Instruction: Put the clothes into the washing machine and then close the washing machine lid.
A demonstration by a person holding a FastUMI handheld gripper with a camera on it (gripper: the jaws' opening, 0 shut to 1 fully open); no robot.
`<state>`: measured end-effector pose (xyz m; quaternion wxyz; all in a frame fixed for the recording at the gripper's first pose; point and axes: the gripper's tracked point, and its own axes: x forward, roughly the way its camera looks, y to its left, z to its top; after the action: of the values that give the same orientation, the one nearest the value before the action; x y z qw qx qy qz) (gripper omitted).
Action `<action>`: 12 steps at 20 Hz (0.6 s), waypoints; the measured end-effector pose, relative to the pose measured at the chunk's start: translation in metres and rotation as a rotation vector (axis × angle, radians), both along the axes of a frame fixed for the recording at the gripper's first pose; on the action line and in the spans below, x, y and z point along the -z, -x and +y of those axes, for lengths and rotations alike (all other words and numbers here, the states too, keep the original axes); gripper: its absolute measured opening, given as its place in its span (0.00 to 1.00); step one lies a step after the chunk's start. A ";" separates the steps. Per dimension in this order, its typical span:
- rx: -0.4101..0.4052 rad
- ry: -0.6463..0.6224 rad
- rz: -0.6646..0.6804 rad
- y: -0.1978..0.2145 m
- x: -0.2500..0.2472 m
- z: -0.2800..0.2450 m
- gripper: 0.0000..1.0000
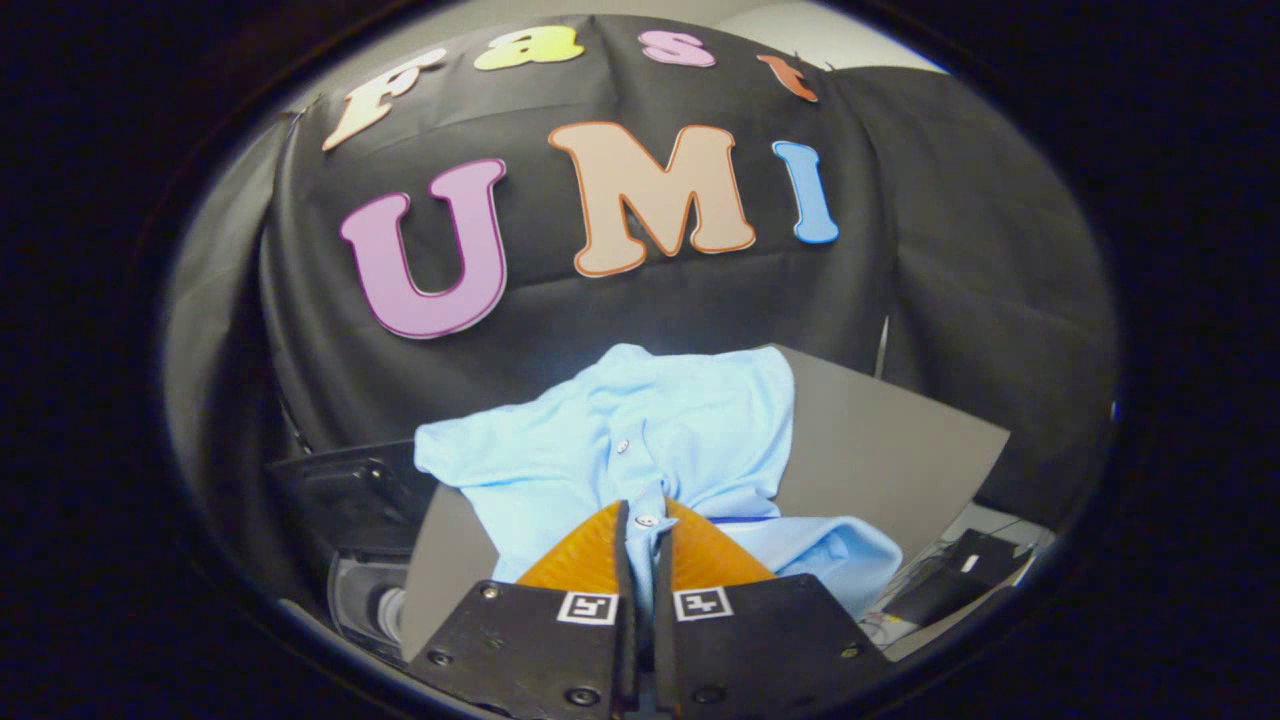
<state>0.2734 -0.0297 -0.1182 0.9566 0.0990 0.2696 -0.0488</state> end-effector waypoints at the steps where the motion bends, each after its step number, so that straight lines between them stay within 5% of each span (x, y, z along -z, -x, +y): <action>1: -0.009 -0.014 -0.014 0.000 -0.002 0.010 0.05; 7: -0.099 0.014 -0.023 0.004 0.000 0.071 0.04; 12: -0.251 0.031 -0.035 0.001 0.002 0.156 0.03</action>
<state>0.2726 0.1262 -0.1206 0.9612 0.0504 0.2623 0.0688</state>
